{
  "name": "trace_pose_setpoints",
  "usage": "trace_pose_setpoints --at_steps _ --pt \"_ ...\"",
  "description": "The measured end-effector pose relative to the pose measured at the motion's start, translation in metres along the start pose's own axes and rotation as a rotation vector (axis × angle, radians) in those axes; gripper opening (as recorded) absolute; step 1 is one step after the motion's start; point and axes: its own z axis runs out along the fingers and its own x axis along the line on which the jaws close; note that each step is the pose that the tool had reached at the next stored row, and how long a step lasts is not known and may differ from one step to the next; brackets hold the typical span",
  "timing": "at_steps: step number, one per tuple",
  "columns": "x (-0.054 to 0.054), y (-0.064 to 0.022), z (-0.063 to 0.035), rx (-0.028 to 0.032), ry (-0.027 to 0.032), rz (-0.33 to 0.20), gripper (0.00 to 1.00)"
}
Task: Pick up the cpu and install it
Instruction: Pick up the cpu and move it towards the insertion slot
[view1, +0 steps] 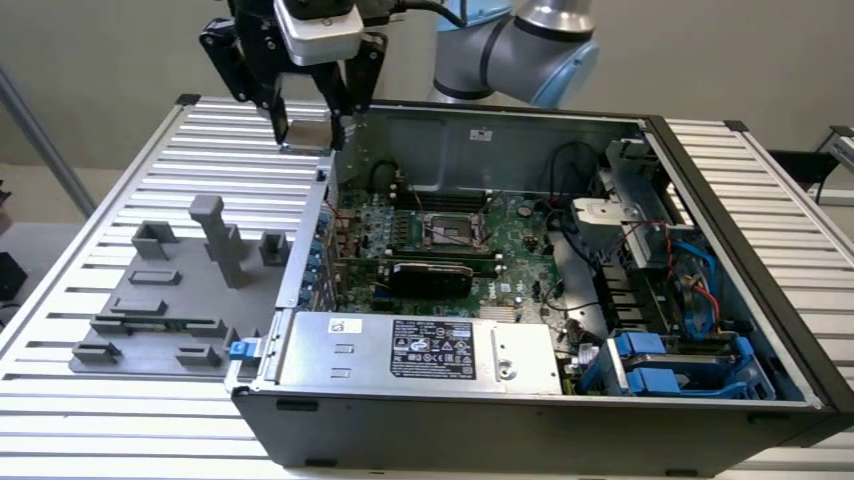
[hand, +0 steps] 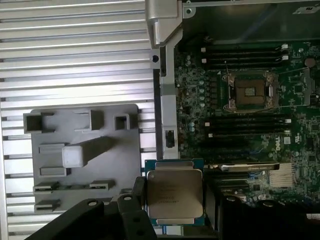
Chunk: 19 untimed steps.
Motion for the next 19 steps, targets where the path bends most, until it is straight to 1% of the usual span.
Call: trace_pose_setpoints --at_steps 7,19 --pt "-0.028 0.0186 0.0063 0.0 -0.0001 0.0 0.55" --pt "-0.072 0.0581 0.0266 -0.0001 -0.0001 0.0 0.55"
